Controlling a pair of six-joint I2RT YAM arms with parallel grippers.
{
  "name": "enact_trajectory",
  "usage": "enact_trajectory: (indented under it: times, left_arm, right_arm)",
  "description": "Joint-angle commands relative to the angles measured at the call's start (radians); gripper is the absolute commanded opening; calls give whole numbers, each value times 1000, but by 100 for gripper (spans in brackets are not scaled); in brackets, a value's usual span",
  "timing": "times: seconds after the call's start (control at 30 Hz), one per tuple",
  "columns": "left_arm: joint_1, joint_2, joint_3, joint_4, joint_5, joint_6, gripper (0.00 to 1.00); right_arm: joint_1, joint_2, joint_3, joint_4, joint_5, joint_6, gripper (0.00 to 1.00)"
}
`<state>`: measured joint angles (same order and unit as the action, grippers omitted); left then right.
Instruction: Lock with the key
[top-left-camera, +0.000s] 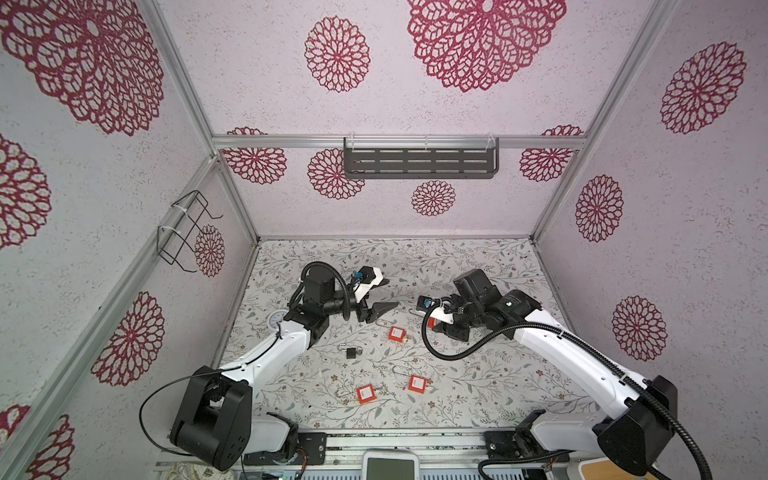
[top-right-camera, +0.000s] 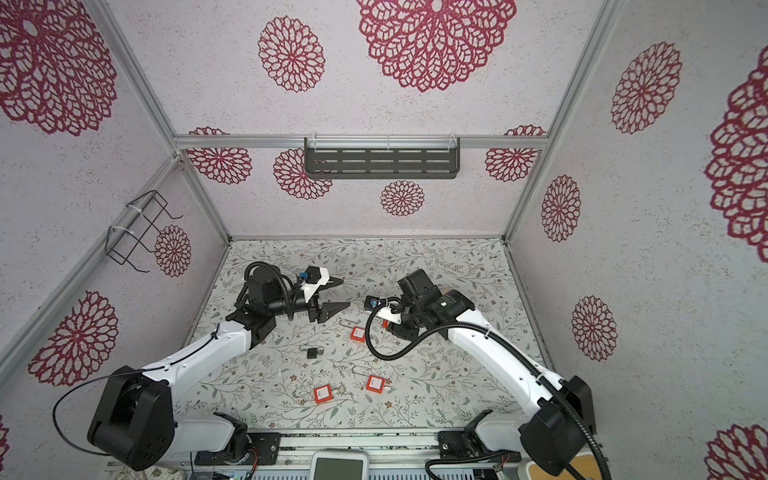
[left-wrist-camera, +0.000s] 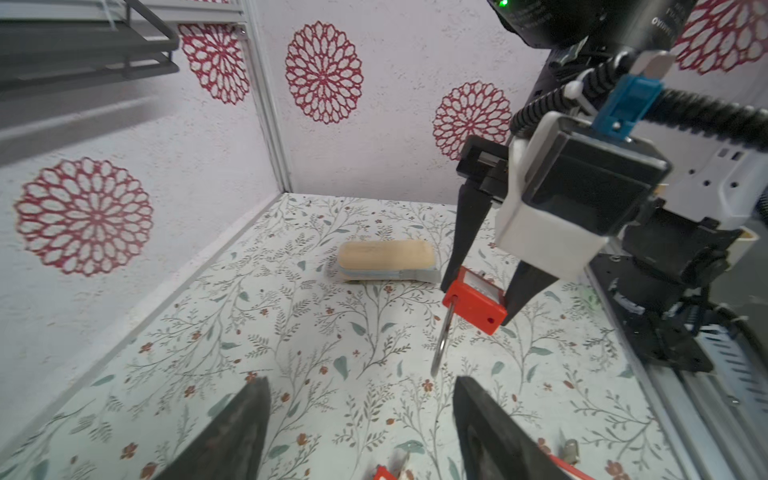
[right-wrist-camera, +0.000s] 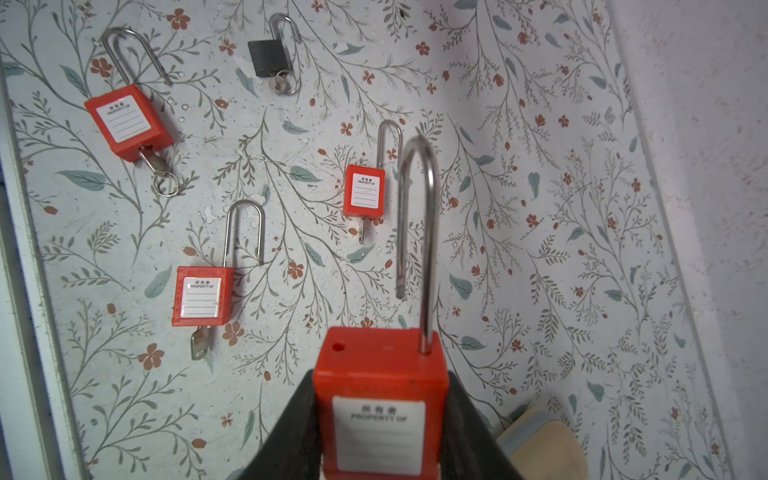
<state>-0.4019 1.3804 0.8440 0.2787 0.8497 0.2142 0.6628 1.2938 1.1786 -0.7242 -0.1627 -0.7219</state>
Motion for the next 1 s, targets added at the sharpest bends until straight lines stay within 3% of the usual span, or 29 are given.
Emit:
enact_trajectory:
  times: [0.0,0.2,0.53,0.97]
  left_arm:
    - [-24,26,30,-60,66,23,68]
    - [-64,69,67,-98,84,14,66]
    - [-102,124,134,-253,73,107,49]
    - [-112,154,176,-308,71,129,32]
  right_arm:
    - [15,-36,1,53,35,-48,21]
    - [40,-44,-7,78,74,-68,20]
    - [63,-54,-15,107,113,-88,20]
    - [73,-69,-36,137,132,-97,19]
